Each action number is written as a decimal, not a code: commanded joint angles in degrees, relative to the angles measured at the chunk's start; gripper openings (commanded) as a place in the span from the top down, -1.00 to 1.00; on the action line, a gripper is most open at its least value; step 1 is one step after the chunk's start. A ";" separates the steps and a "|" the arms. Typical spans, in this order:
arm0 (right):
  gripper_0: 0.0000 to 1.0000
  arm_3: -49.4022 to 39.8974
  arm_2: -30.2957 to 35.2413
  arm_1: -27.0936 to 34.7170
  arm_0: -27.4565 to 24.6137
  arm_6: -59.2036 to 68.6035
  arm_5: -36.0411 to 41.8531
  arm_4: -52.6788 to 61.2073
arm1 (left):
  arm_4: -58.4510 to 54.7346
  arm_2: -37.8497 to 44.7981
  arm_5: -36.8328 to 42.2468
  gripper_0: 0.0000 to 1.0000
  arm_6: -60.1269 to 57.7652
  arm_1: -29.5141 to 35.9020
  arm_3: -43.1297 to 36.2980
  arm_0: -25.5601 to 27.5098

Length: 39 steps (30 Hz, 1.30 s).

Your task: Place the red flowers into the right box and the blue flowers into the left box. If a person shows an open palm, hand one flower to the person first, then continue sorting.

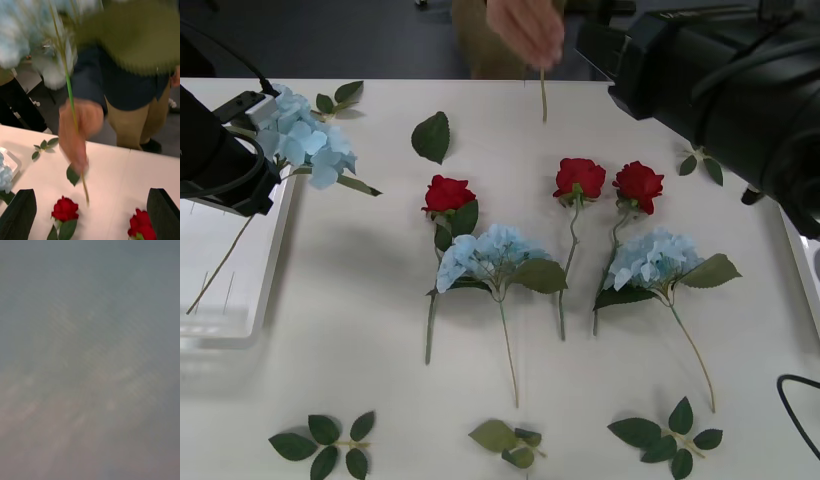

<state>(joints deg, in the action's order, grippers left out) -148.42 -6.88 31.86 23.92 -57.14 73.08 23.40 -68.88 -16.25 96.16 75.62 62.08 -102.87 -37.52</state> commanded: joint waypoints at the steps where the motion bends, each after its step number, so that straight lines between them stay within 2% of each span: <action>1: -0.71 -1.58 5.38 3.29 -4.85 -0.52 -0.31 6.30 | -0.64 1.39 0.26 1.00 -0.74 2.26 -0.14 -2.20; 4: -0.71 1.12 5.74 4.87 -6.87 -0.69 -1.36 9.20 | -0.64 1.39 0.26 1.00 -0.74 2.26 -0.14 -2.12; 9: -0.71 15.00 5.65 8.92 -9.69 -2.63 -4.53 18.34 | -0.20 1.39 0.26 1.00 -0.74 2.26 -0.14 -2.12; 16: -0.71 34.08 5.47 13.22 -10.04 -12.47 -4.53 30.47 | 1.12 1.48 0.26 1.00 -1.36 2.26 0.21 -1.68; 21: -0.71 44.97 5.65 16.83 -10.04 -24.25 -3.91 35.57 | 1.29 1.57 -3.87 1.00 -0.74 4.80 2.49 0.87; 24: -0.71 48.31 7.85 19.29 -10.21 -32.95 -1.89 39.53 | 1.91 1.57 -4.40 1.00 -0.13 5.68 3.81 1.49; 27: -0.72 51.39 13.21 20.61 -10.74 -43.93 3.82 43.48 | 2.88 1.66 -4.57 1.00 0.31 6.91 5.92 2.10; 32: -0.71 52.53 16.99 21.05 -14.78 -55.97 7.95 44.97 | 3.84 2.18 -8.97 1.00 1.02 9.46 8.91 5.62; 36: -0.71 52.45 13.47 20.96 -16.72 -60.19 4.88 44.97 | 4.19 2.80 -14.33 1.00 1.46 10.34 9.17 10.89; 39: -0.71 52.45 8.20 20.96 -17.60 -60.63 0.13 44.89 | 5.25 3.50 -19.08 1.00 1.28 10.61 9.26 15.29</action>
<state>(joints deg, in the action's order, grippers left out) -95.61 6.34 50.41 7.50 -116.77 76.28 67.86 -65.03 -15.41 80.21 75.65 69.45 -93.88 -26.80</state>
